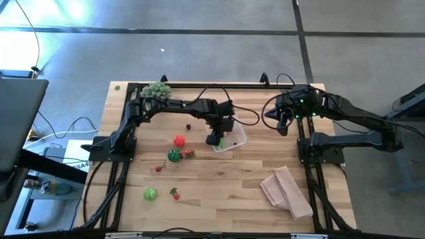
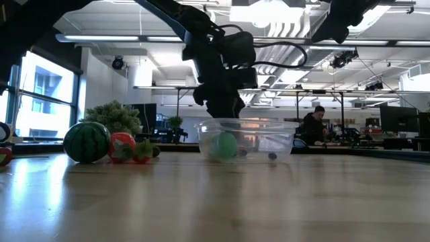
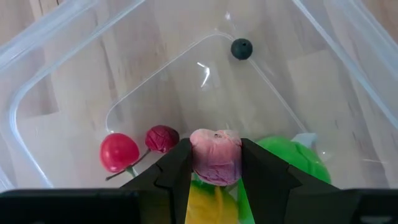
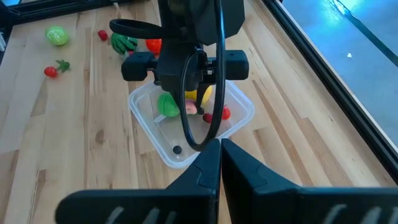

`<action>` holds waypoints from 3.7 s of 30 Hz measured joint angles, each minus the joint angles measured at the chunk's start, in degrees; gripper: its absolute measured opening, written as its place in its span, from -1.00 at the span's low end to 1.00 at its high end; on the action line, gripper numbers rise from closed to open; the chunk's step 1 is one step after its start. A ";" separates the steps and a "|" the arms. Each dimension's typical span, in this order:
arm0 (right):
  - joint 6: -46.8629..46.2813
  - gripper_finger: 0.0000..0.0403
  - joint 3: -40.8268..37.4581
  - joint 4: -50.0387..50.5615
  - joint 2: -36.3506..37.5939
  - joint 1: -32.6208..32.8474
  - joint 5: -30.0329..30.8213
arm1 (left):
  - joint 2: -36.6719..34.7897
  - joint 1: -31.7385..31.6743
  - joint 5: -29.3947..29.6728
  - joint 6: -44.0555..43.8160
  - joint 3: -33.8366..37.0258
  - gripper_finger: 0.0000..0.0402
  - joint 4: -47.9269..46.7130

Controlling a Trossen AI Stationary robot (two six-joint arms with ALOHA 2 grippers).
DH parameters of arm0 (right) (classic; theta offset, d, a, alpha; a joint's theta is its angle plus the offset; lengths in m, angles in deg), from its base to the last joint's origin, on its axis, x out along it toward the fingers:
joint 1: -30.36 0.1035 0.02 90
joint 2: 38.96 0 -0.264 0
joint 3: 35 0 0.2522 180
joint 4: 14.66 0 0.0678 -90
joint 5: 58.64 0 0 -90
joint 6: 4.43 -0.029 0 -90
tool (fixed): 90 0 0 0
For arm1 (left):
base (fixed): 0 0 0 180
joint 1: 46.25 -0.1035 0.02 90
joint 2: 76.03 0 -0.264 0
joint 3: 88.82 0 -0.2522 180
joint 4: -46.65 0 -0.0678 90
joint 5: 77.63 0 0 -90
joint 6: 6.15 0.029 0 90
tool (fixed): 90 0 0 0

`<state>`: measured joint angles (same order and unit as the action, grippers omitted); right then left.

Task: Pick and placing Produce into tupperware
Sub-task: Put the pink peach into the transparent bin, then put the blackberry into the transparent bin

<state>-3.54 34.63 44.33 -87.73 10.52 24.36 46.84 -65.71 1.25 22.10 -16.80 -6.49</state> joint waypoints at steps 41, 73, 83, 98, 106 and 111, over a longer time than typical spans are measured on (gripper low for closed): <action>0.00 -0.98 -0.01 0.00 -0.02 -0.02 0.00 | -10.49 -2.73 0.02 -5.18 -8.94 -0.21 -25.68; 0.00 -0.98 -0.01 -0.02 -0.02 -0.01 -0.02 | -18.11 -11.63 8.83 -13.06 26.77 -0.25 -8.39; 0.00 -0.98 -0.01 -0.01 0.00 -0.01 0.00 | -22.99 -11.65 6.23 -3.28 30.99 -0.25 -4.03; 0.00 -0.98 0.01 -0.01 0.00 -0.01 -0.01 | -22.97 -11.63 6.20 18.50 31.04 -0.25 -5.15; 0.00 -0.98 0.00 -0.02 0.00 -0.02 -0.01 | -21.48 -11.63 6.43 20.99 31.00 -0.25 -3.72; 0.00 -0.98 -0.01 0.00 -0.02 0.00 0.00 | -19.87 -11.65 7.24 20.98 31.06 -0.25 -3.65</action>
<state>-3.54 34.62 44.33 -87.75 10.52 24.36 26.97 -77.36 8.50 43.09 14.26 -10.13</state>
